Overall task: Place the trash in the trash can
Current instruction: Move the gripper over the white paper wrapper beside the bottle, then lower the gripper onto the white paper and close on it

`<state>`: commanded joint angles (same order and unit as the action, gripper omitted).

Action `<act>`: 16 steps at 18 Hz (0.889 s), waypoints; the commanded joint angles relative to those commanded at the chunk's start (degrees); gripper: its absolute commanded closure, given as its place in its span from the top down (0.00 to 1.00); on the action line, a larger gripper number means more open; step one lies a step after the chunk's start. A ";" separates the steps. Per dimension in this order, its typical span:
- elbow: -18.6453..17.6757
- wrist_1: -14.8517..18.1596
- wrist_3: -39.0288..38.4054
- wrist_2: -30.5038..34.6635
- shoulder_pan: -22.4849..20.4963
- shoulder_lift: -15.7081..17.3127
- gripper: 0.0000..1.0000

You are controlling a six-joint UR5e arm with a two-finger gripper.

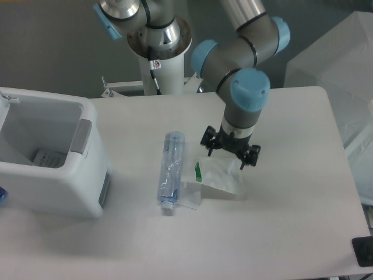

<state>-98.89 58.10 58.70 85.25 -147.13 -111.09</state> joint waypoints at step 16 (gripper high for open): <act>3.88 3.42 16.09 6.68 5.97 -5.45 1.00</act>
<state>-95.01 61.52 74.79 91.93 -141.16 -116.54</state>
